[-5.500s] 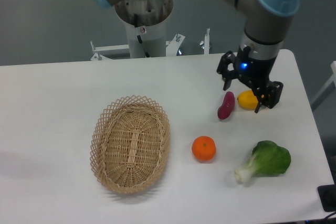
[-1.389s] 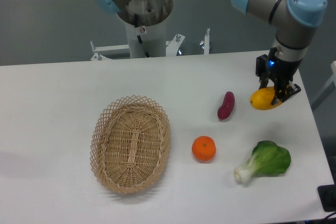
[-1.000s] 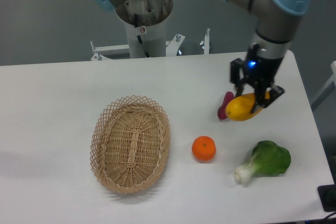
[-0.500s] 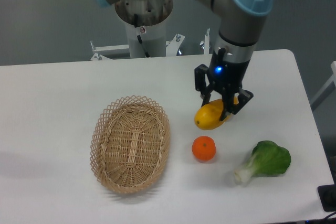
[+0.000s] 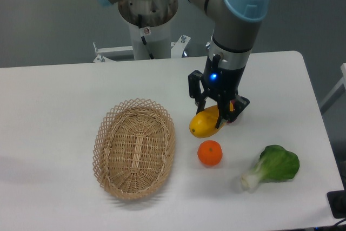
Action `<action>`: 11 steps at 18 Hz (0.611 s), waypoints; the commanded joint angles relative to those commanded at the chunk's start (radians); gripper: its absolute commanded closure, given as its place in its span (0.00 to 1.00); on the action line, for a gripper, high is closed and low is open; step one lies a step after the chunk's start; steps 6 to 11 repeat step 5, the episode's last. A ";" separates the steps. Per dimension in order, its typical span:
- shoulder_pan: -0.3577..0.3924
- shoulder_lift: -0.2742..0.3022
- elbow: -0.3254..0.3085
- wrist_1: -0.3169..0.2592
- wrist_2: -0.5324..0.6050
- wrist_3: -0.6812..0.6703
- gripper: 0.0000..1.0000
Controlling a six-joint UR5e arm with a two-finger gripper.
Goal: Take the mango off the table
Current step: 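Lift the held mango and carry it toward the basket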
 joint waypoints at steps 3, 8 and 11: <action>0.000 0.000 0.000 0.000 0.000 0.000 0.48; 0.000 0.000 0.000 0.000 0.000 0.000 0.48; 0.000 0.000 0.000 0.000 0.000 0.000 0.48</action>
